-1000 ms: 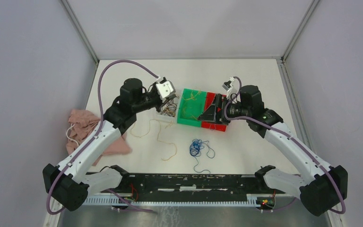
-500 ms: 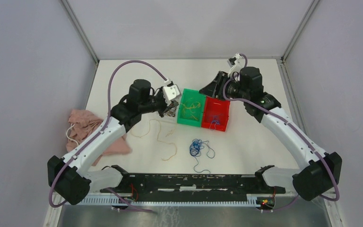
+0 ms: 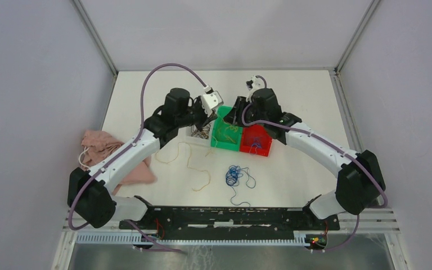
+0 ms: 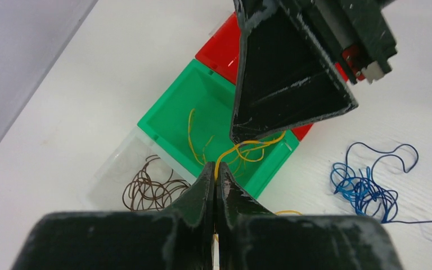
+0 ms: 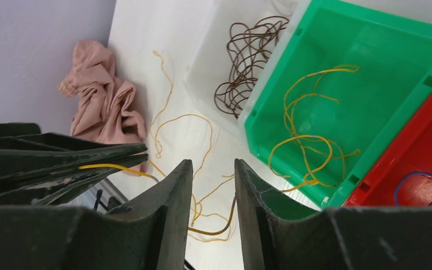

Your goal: Untangle the cables

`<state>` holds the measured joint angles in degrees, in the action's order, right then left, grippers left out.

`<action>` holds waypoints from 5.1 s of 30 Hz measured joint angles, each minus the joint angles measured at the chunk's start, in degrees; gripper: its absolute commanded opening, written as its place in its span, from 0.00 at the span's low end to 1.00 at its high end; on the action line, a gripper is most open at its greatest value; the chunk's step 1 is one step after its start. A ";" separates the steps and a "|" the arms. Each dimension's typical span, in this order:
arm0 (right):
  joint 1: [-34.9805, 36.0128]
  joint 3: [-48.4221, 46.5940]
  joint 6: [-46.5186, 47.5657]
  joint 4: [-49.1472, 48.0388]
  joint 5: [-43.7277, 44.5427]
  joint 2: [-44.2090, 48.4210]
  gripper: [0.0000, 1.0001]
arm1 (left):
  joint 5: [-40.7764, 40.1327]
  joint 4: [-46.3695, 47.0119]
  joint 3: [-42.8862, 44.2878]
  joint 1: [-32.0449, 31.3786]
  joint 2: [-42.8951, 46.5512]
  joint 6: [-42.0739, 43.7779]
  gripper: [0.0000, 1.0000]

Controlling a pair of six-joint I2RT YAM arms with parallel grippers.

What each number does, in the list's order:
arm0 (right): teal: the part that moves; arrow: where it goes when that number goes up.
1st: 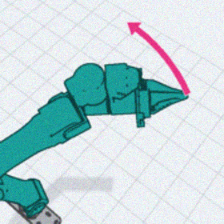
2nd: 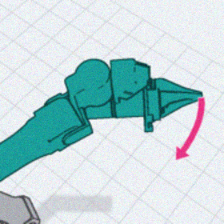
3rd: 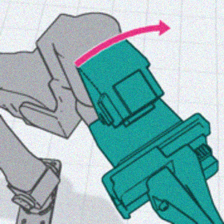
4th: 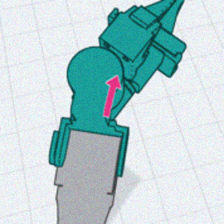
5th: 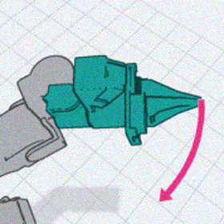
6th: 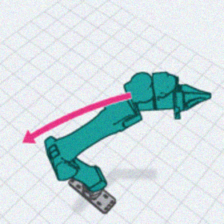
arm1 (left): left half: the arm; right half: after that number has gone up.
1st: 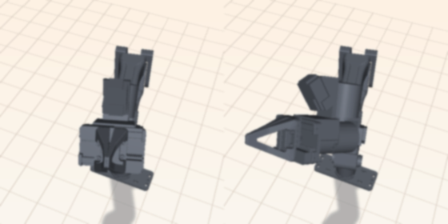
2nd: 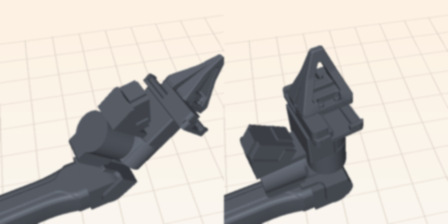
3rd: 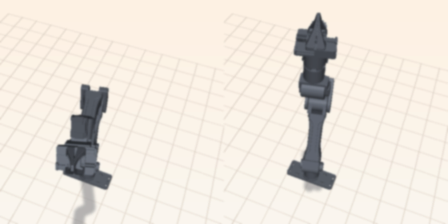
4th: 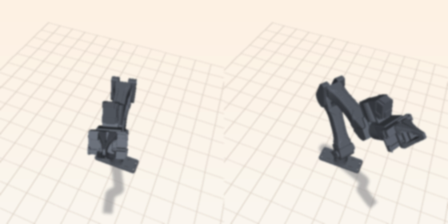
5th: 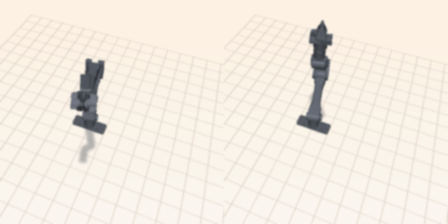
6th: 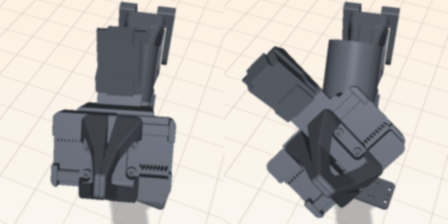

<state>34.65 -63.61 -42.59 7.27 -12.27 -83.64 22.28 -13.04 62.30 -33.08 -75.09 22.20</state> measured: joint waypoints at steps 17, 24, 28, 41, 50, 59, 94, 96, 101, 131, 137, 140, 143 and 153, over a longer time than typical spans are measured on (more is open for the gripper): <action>-1.53 -1.16 -4.04 -0.79 12.28 -7.96 0.35 | -6.36 7.37 15.91 -2.40 -18.62 -0.04 0.03; -3.87 -3.54 -5.22 -1.38 12.31 -9.16 0.35 | -6.51 9.46 22.18 -2.40 -22.82 0.07 0.03; -4.72 -3.82 -6.25 -2.38 11.96 -11.45 0.33 | -6.78 11.19 21.05 -2.40 -22.80 1.64 0.03; -5.42 -3.56 -7.91 -3.06 10.69 -15.80 0.32 | -9.14 12.39 12.59 -2.69 -23.93 7.30 0.03; -10.03 -3.10 -3.50 4.37 14.34 -9.66 0.41 | -12.92 11.93 11.34 -2.91 -27.63 10.40 0.03; -14.47 1.60 -2.60 5.49 13.35 -1.62 0.47 | -15.08 11.87 11.04 -4.70 -30.69 12.83 0.03; -27.96 9.84 -3.41 14.82 7.89 18.97 0.48 | -16.11 15.13 10.40 -6.27 -38.97 23.06 0.68; -27.98 9.73 -3.37 15.10 7.85 19.08 0.48 | -14.05 11.93 14.47 -6.19 -38.97 22.29 0.74; -27.98 9.57 -2.78 16.39 7.76 19.61 0.48 | -9.46 3.93 22.75 -5.92 -38.32 22.16 0.87; -25.97 9.01 -1.99 15.41 2.91 17.49 0.66 | 9.99 -36.22 33.05 11.30 -22.12 30.01 0.99; -21.29 8.98 -1.14 14.45 3.87 16.70 0.68 | 4.83 -35.19 9.25 13.44 -7.28 29.24 0.91; -19.47 8.98 -0.81 14.14 4.63 16.52 0.69 | 2.56 -33.31 0.76 13.38 -3.58 26.32 0.85; -18.10 8.98 -0.57 14.14 5.27 16.50 0.68 | -1.05 -29.24 -5.07 13.42 -1.51 23.82 0.81; -15.43 9.03 -0.33 14.08 6.14 17.88 0.61 | -10.16 -17.09 -11.82 14.78 -1.60 20.59 0.60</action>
<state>19.22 -54.59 -42.92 21.34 -6.13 -65.76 12.12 -30.13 50.48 -18.31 -76.69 42.78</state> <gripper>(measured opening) 0.640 0.717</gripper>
